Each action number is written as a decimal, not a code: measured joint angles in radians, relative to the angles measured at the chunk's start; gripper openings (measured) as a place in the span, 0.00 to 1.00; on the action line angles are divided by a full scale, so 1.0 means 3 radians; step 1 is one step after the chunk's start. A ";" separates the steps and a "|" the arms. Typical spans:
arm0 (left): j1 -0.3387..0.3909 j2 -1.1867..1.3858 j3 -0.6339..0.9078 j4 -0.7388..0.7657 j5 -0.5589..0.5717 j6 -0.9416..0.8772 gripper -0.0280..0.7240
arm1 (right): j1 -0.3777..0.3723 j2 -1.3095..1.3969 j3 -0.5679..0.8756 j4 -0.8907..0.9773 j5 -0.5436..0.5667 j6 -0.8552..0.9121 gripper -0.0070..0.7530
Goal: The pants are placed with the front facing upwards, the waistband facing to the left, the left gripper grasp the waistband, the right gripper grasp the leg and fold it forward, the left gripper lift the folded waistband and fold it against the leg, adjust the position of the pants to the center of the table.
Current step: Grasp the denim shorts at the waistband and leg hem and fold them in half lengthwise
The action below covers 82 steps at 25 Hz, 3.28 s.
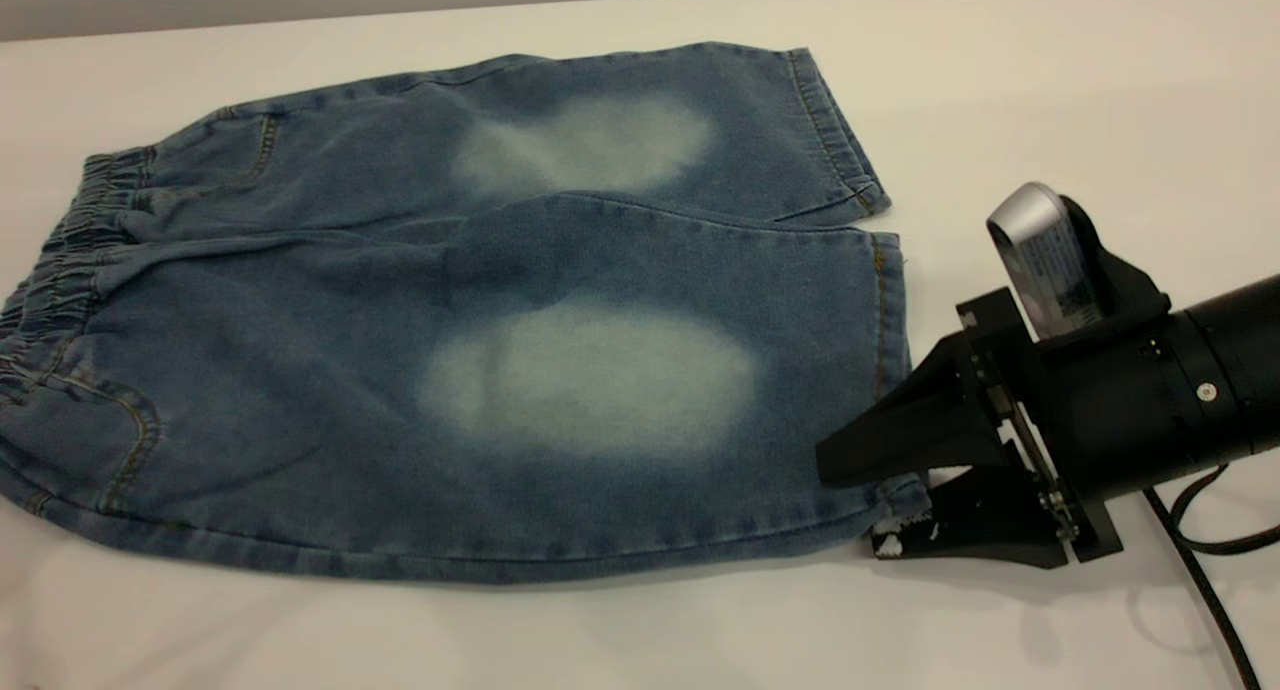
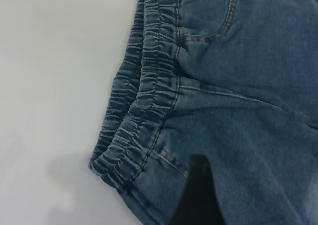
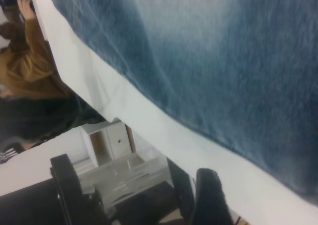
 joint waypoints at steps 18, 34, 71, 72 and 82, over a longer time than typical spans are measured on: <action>0.0000 0.0000 0.0000 0.0000 0.0024 0.0021 0.74 | 0.0000 -0.0001 -0.0047 -0.0008 -0.0239 0.0000 0.03; 0.0000 0.0050 0.0282 0.0025 0.0238 -0.0040 0.74 | 0.0000 -0.0229 -0.0047 -0.0001 -0.0215 0.0000 0.03; 0.0650 0.1726 0.0230 0.0961 -0.0948 -0.0549 0.74 | 0.0000 -0.0229 -0.0047 -0.0052 -0.0201 0.0000 0.03; 0.0671 0.1776 0.0230 0.0961 -0.0981 -0.0487 0.74 | 0.0000 -0.0229 -0.0047 -0.0068 -0.0201 0.0000 0.03; 0.0698 0.2279 0.0230 0.0961 -0.1180 -0.0012 0.74 | 0.0000 -0.0229 -0.0047 -0.0093 -0.0201 0.0000 0.03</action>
